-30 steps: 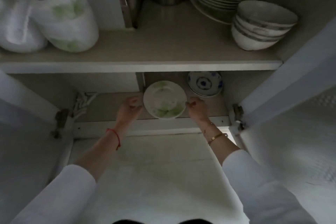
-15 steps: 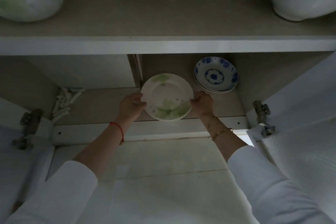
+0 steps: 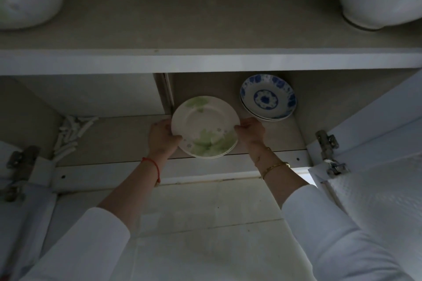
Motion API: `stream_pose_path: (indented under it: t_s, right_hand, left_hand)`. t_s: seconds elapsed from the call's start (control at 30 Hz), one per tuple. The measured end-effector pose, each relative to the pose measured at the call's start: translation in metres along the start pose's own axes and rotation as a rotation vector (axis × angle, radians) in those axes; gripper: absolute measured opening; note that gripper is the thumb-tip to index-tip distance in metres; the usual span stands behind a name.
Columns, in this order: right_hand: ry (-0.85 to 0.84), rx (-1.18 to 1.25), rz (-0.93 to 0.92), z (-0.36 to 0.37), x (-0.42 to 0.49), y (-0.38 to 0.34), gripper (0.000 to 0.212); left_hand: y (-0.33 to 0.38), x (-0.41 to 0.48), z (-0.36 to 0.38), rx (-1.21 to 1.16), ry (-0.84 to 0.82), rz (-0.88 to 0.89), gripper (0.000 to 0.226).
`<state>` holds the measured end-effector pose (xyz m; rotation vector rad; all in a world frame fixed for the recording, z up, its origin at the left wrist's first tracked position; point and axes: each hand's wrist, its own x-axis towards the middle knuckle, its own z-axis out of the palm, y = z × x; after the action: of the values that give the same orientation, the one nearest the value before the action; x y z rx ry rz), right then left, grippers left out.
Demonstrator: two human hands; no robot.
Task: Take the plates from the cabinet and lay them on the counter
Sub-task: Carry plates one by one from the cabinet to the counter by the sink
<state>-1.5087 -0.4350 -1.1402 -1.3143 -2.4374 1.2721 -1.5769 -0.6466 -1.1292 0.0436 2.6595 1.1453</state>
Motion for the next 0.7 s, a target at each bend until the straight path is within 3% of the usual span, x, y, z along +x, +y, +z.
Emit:
stream_pose_path:
  t_s: [0.27, 0.43, 0.57, 0.7]
  right_hand:
    - [0.049, 0.291, 0.093, -0.006, -0.009, -0.001, 0.009]
    - [0.006, 0.369, 0.079, -0.035, -0.058, -0.01, 0.016]
    - [-0.033, 0.327, 0.105, -0.072, -0.118, -0.025, 0.023]
    - [-0.098, 0.279, 0.195, -0.12, -0.184, -0.047, 0.023]
  left_hand:
    - [-0.003, -0.015, -0.005, -0.217, 0.028, -0.088, 0.041]
    - [0.013, -0.056, -0.036, -0.362, -0.03, -0.126, 0.043]
    - [0.031, -0.099, -0.077, -0.311, -0.116, -0.192, 0.059]
    - [0.055, -0.156, -0.13, -0.264, -0.2, -0.252, 0.059]
